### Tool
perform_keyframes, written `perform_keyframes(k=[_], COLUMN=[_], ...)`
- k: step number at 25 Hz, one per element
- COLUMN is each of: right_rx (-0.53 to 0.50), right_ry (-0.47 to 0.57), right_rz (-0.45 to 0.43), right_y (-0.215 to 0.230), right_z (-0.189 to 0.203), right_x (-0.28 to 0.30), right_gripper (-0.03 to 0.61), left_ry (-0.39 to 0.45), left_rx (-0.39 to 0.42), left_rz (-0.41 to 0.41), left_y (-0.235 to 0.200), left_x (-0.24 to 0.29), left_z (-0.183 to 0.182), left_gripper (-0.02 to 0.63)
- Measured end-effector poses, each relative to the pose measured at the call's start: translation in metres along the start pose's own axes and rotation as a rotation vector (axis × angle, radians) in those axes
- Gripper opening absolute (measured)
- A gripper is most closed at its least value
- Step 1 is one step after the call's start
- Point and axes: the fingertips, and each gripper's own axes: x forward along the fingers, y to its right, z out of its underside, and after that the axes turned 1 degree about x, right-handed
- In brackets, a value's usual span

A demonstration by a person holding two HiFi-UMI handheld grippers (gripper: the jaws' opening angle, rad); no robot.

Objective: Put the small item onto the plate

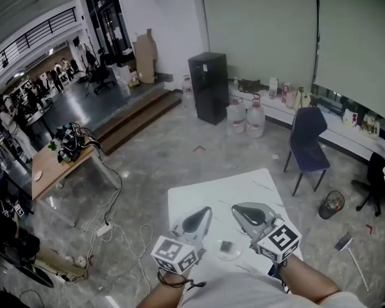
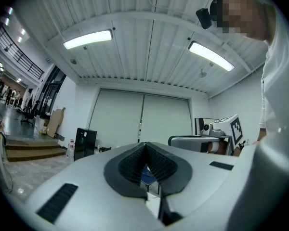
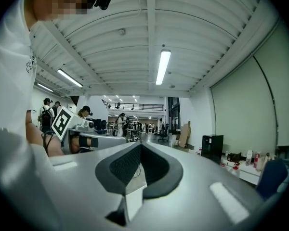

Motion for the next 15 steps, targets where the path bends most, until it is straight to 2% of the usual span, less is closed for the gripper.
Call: perform_keyframes(k=[10,15], right_rx=[-0.040,-0.025], right_ry=[0.005,0.020], right_rz=[0.028,0.026], right_y=[-0.015,-0.028], right_z=[-0.011,-0.022], right_x=[0.003,0.011], right_gripper=[0.002,0.002], left_ry=[0.001,0.003], left_rx=[0.024,0.013], left_rz=[0.018,0.023], left_y=[-0.001,-0.008], left_x=[-0.012,-0.025], left_z=[-0.009,-0.018], left_gripper=[0.005,0.005])
